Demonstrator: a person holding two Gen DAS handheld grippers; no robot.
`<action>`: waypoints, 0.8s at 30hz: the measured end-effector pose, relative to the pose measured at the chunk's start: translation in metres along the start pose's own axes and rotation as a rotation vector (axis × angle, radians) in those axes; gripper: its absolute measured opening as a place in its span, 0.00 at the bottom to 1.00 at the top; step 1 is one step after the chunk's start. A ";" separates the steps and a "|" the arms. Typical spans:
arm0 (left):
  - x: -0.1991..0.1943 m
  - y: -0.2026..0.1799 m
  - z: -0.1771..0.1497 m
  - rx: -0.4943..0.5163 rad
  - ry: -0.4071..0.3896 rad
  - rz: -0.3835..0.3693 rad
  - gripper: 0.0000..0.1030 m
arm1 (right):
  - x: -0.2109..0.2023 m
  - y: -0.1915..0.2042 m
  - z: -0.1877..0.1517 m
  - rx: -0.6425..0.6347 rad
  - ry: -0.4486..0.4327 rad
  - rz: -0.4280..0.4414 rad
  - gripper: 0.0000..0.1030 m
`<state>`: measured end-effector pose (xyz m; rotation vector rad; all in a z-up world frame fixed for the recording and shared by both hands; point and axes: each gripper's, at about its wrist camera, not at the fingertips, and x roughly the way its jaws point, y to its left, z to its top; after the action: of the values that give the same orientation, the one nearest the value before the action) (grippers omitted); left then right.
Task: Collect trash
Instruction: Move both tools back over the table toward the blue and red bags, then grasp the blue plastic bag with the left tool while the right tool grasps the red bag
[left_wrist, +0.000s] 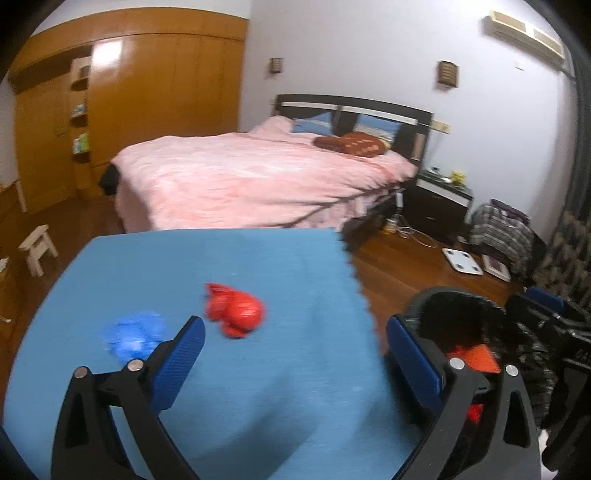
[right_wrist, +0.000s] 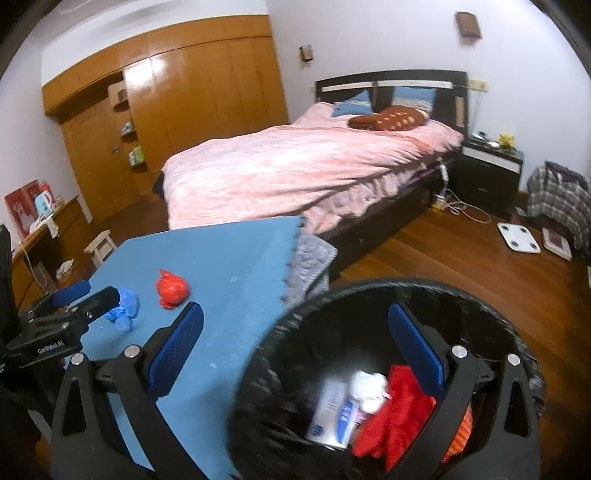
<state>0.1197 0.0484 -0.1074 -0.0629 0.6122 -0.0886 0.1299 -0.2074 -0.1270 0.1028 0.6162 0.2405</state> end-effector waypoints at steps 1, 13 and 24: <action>0.000 0.009 -0.001 -0.009 0.000 0.018 0.94 | 0.007 0.010 0.003 -0.009 0.000 0.015 0.95; 0.034 0.106 -0.025 -0.068 0.074 0.174 0.94 | 0.082 0.091 0.014 -0.071 0.041 0.081 0.95; 0.086 0.155 -0.032 -0.118 0.149 0.211 0.94 | 0.148 0.129 0.006 -0.099 0.116 0.082 0.95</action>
<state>0.1813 0.1932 -0.1959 -0.1066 0.7697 0.1485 0.2256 -0.0454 -0.1831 0.0191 0.7154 0.3573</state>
